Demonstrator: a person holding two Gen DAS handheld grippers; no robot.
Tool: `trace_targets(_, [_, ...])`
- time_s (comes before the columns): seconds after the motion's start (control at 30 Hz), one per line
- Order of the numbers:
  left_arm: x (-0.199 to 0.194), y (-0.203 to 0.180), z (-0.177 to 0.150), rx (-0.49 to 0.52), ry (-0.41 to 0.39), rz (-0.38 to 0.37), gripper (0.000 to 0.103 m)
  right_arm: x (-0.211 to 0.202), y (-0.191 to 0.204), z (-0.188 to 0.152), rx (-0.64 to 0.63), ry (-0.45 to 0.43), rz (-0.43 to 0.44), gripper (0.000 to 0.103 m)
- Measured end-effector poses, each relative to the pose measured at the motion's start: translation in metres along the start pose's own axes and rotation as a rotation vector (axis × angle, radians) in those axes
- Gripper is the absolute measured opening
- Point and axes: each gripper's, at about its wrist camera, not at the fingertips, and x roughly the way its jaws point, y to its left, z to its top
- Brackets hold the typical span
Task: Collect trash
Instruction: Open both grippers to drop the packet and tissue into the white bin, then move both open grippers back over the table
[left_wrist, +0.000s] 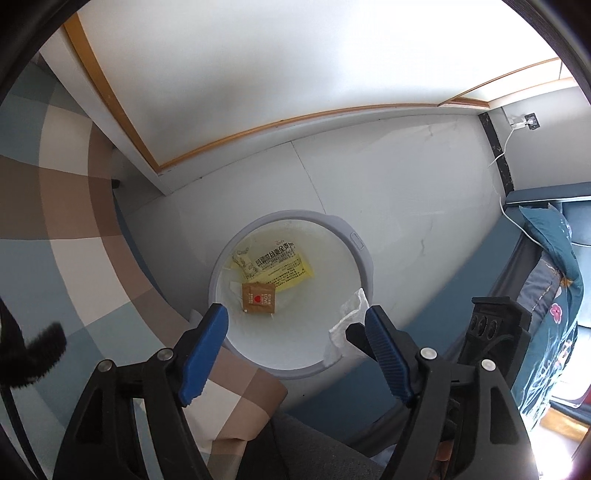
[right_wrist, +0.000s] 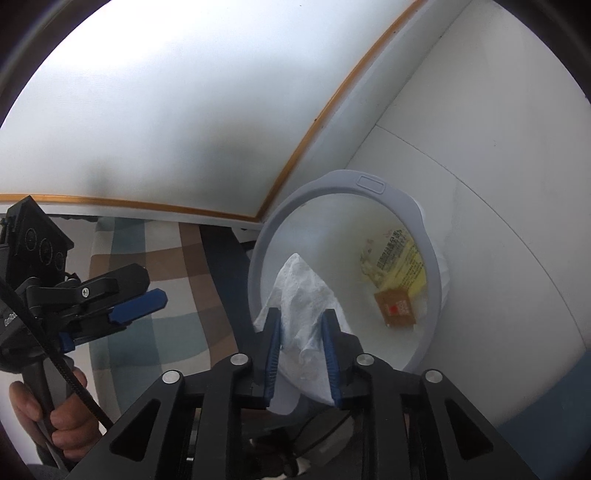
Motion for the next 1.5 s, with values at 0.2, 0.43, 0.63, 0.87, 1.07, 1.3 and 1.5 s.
trace_targets(0.2, [-0.016,0.001,-0.008,0.018,-0.062,0.009,0.074,-0.011,0.003,-0.005,-0.016,-0.023,-0.042,0.037])
trace_targets(0.43, [-0.047,0.006,-0.022,0.041,-0.205,0.067,0.074,-0.036,0.011,-0.011,-0.045,-0.075,-0.081,0.041])
trace_targets(0.63, [-0.091,0.013,-0.039,0.054,-0.371,0.135,0.074,-0.068,0.036,-0.01,-0.112,-0.145,-0.124,0.049])
trace_targets(0.87, [-0.147,0.037,-0.069,0.015,-0.554,0.172,0.074,-0.121,0.093,-0.007,-0.243,-0.286,-0.142,0.057])
trace_targets(1.07, [-0.196,0.07,-0.105,-0.046,-0.709,0.212,0.083,-0.159,0.161,-0.016,-0.369,-0.386,-0.11,0.063])
trace_targets(1.3, [-0.244,0.107,-0.141,-0.134,-0.852,0.275,0.09,-0.175,0.245,-0.048,-0.536,-0.444,-0.067,0.075])
trace_targets(1.5, [-0.271,0.146,-0.176,-0.23,-0.935,0.333,0.097,-0.17,0.308,-0.085,-0.669,-0.455,-0.007,0.085])
